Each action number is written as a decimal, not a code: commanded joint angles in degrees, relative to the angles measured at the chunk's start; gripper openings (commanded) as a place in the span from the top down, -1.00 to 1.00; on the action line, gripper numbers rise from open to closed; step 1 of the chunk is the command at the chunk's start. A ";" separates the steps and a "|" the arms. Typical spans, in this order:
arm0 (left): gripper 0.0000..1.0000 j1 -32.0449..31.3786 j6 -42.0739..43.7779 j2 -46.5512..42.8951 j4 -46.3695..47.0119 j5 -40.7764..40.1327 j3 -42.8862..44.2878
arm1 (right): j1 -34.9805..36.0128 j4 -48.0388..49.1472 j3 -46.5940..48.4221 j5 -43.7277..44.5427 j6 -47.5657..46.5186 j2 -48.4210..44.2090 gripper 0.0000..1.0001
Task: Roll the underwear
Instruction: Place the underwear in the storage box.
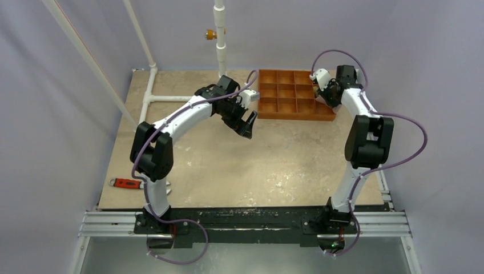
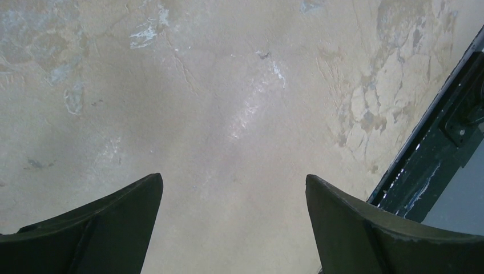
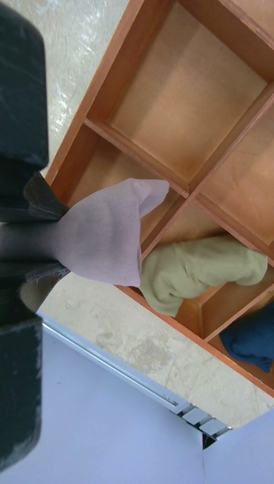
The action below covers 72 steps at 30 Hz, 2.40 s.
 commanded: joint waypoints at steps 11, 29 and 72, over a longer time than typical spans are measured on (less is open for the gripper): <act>-0.89 -0.09 3.49 -3.57 -1.12 2.32 -0.74 | 0.54 4.00 1.61 3.13 -1.90 2.66 1.00; -0.89 0.19 4.08 -3.18 -2.03 2.29 -0.66 | 4.33 3.10 2.65 4.74 -3.68 5.94 1.00; -0.85 0.47 3.64 -3.00 -3.59 3.51 -0.39 | 2.28 -18.17 14.73 -2.33 0.24 21.93 0.31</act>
